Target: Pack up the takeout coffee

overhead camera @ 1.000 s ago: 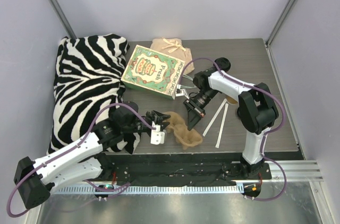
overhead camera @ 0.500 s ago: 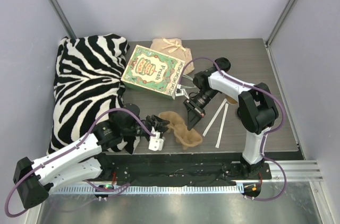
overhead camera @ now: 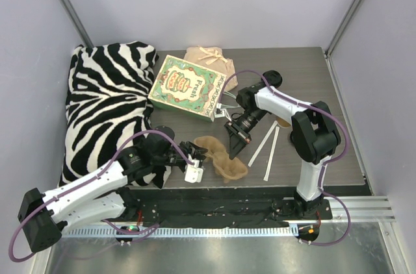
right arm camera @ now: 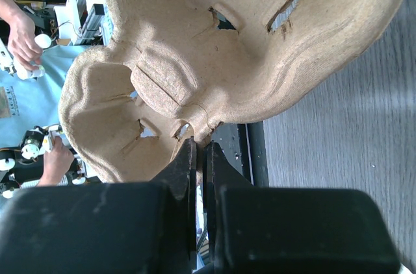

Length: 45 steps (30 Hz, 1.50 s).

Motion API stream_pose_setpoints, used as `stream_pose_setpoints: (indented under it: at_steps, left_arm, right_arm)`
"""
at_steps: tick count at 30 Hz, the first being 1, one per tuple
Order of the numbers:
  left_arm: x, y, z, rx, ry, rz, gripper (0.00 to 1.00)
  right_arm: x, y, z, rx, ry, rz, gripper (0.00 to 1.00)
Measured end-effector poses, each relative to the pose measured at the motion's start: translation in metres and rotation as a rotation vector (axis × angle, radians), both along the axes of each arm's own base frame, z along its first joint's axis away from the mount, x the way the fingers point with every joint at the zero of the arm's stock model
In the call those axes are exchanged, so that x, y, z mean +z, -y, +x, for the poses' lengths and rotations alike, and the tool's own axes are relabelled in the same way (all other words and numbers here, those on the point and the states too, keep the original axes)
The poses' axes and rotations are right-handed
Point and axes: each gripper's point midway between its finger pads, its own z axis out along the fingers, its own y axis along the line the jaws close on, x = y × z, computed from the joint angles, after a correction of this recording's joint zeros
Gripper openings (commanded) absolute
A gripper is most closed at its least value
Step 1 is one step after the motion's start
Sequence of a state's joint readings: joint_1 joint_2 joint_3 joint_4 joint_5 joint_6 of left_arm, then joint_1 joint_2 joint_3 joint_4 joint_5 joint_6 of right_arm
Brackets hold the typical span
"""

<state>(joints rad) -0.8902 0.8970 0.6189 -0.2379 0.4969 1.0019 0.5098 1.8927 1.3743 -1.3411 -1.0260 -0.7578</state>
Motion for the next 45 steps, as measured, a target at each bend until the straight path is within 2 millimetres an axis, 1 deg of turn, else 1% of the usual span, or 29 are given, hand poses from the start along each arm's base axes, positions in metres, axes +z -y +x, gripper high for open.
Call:
stream_pose_setpoints:
  at_steps: [3, 13, 22, 31, 36, 42, 45]
  left_arm:
    - [0.000, 0.000, 0.000, 0.002, -0.004, -0.001, 0.28]
    - [0.012, 0.002, -0.001, 0.011, -0.025, -0.018, 0.28]
    - [0.012, 0.002, -0.001, 0.015, -0.032, -0.018, 0.28]
    - [0.003, 0.004, 0.001, 0.016, -0.052, 0.007, 0.27]
    - [0.001, 0.004, 0.002, 0.019, -0.055, 0.013, 0.24]
    - [-0.003, 0.005, 0.003, 0.021, -0.066, 0.024, 0.18]
    - [-0.005, 0.006, 0.003, 0.014, -0.064, 0.040, 0.18]
  right_arm:
    - [0.000, 0.000, 0.000, 0.000, 0.000, -0.001, 0.01]
    - [0.000, 0.001, 0.000, -0.009, -0.012, -0.018, 0.01]
    - [0.000, 0.001, 0.000, -0.012, -0.015, -0.026, 0.01]
    - [-0.001, 0.002, 0.000, -0.011, -0.013, -0.027, 0.01]
    - [-0.002, 0.002, 0.000, -0.006, -0.006, -0.028, 0.01]
    - [-0.003, 0.003, 0.000, 0.002, 0.006, -0.027, 0.01]
    - [-0.004, 0.003, 0.000, 0.013, 0.016, -0.031, 0.01]
